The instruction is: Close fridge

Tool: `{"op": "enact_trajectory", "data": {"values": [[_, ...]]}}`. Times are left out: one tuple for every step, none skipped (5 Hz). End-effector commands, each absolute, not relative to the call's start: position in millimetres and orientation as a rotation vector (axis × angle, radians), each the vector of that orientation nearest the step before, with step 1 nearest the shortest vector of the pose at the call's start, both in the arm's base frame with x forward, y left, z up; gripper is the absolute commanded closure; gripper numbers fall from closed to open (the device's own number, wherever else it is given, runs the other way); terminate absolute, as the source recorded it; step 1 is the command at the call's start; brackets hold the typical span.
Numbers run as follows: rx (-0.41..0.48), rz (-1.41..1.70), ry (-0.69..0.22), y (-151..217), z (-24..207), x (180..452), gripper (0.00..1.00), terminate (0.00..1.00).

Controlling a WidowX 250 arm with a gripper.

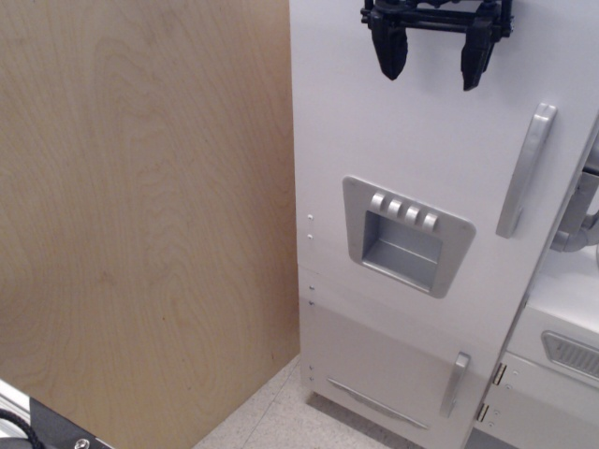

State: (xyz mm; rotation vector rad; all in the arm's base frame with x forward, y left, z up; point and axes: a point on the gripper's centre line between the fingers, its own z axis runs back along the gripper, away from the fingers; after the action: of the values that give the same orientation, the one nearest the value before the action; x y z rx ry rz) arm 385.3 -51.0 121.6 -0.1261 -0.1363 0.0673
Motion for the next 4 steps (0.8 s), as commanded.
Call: {"op": "enact_trajectory", "data": {"values": [[-0.147,0.088,-0.213,-47,150,399,0.0,0.0],[-0.153,0.087,-0.207,-47,151,399,0.0,0.0],[-0.153,0.048,-0.193,-46,148,383,0.0,0.0],[-0.146,-0.033,-0.161,-43,142,350,0.0,0.0]]}}
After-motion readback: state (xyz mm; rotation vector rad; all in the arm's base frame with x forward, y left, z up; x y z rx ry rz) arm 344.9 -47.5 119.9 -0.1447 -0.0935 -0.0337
